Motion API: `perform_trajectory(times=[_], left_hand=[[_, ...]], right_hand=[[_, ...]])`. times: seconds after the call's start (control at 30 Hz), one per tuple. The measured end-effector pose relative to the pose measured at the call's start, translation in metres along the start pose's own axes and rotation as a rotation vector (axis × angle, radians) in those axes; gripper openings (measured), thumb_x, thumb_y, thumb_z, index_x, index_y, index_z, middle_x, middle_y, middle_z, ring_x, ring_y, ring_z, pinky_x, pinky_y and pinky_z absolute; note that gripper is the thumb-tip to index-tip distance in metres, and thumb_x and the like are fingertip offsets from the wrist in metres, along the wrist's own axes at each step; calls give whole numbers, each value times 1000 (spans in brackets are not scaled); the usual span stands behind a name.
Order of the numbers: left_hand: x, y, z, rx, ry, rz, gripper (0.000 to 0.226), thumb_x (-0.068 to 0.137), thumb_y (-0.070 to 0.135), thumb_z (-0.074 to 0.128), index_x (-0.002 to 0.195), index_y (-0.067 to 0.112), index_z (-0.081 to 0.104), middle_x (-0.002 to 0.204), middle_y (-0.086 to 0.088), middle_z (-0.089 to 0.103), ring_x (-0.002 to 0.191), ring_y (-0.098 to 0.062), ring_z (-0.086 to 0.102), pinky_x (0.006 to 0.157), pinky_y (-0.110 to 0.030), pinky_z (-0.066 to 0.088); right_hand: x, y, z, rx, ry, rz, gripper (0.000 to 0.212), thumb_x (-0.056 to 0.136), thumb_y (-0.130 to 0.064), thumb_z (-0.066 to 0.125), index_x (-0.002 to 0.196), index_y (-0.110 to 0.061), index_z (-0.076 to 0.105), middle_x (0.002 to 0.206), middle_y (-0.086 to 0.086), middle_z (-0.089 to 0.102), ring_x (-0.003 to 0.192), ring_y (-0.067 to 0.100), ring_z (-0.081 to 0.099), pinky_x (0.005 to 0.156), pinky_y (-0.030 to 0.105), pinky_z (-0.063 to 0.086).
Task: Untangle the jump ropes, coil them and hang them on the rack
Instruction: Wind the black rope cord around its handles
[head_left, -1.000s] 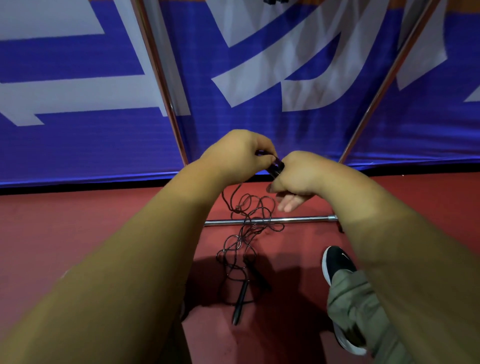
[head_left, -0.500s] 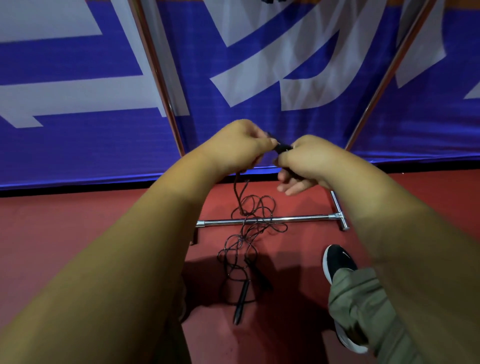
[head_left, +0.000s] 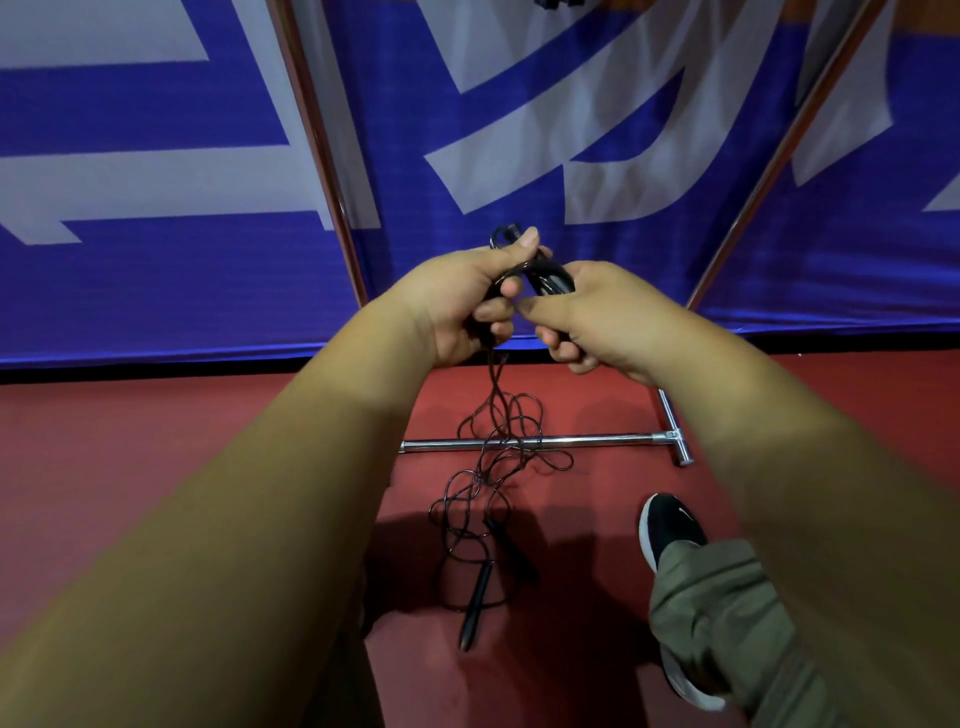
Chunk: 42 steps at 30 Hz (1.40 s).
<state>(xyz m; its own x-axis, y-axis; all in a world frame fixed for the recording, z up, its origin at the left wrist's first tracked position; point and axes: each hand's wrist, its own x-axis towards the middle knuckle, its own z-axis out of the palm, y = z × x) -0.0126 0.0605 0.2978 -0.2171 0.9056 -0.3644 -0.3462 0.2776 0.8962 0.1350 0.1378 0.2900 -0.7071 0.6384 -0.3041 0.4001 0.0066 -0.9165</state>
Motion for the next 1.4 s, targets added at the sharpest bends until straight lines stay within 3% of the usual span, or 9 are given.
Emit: perform_trajectory(times=[0.1, 0.3, 0.43, 0.67, 0.77, 0.87, 1.13, 1.23, 1.4], left_hand=[[2, -1, 1, -12, 37, 26, 22, 103, 37, 66, 91, 20, 57, 59, 5, 47, 39, -7, 23, 46, -23, 28], [9, -3, 1, -79, 92, 36, 24, 101, 32, 69, 88, 17, 56, 57, 3, 42, 40, -8, 24, 45, -25, 27], [8, 0, 0, -115, 132, 22, 34, 102, 33, 68, 76, 18, 52, 55, 5, 38, 41, -8, 24, 47, -25, 24], [5, 3, -2, 186, 182, 20, 37, 103, 45, 65, 88, 12, 61, 61, 0, 47, 44, -12, 30, 48, -26, 29], [-2, 5, -6, 490, 68, -144, 58, 104, 61, 52, 102, 6, 68, 60, 2, 48, 46, -11, 34, 51, -27, 34], [-11, 9, -9, 590, -181, -185, 48, 112, 47, 43, 105, 7, 69, 64, 1, 44, 51, -12, 33, 56, -30, 34], [-30, 22, -20, 706, -390, -158, 23, 114, 19, 44, 109, 6, 61, 77, -5, 58, 58, -10, 61, 51, -19, 48], [-26, 18, -24, 768, -325, -228, 24, 113, 22, 47, 107, 7, 65, 85, -9, 60, 77, -19, 72, 69, -32, 61], [-22, 12, -24, 777, -313, -222, 31, 113, 21, 48, 115, -1, 69, 87, -12, 56, 88, -26, 74, 87, -60, 62]], right_hand=[[1, 2, -1, 19, 8, 5, 19, 101, -21, 69, 113, -10, 60, 66, 2, 56, 51, 14, 44, 45, 26, 31], [3, 0, 1, -41, 28, -4, 36, 84, -8, 66, 118, -2, 55, 64, 1, 47, 53, 15, 40, 46, 28, 32], [4, 1, 3, -40, 38, -52, 46, 77, -17, 72, 120, -19, 56, 77, 2, 52, 56, 11, 47, 50, 30, 40], [3, 1, -3, -152, 169, -43, 22, 91, -10, 60, 112, -18, 58, 73, 2, 68, 56, 17, 52, 51, 33, 45], [4, 4, -9, -293, 200, -26, 8, 91, -8, 57, 98, -8, 61, 64, 0, 70, 52, 20, 54, 51, 34, 49], [2, 7, -13, -362, 161, 30, 14, 93, -7, 52, 88, -2, 65, 50, -2, 62, 47, 19, 51, 52, 34, 48], [1, 7, -12, -184, 112, 59, 19, 83, -12, 50, 96, -5, 61, 79, 17, 62, 56, 22, 49, 49, 32, 40], [-3, 6, -10, 55, -11, 67, 16, 95, 3, 46, 102, -10, 53, 73, 8, 52, 53, 13, 33, 43, 26, 22], [-13, 1, -9, 270, -217, 51, 20, 100, 5, 48, 106, -14, 50, 70, 2, 45, 51, 7, 26, 44, 23, 15]])
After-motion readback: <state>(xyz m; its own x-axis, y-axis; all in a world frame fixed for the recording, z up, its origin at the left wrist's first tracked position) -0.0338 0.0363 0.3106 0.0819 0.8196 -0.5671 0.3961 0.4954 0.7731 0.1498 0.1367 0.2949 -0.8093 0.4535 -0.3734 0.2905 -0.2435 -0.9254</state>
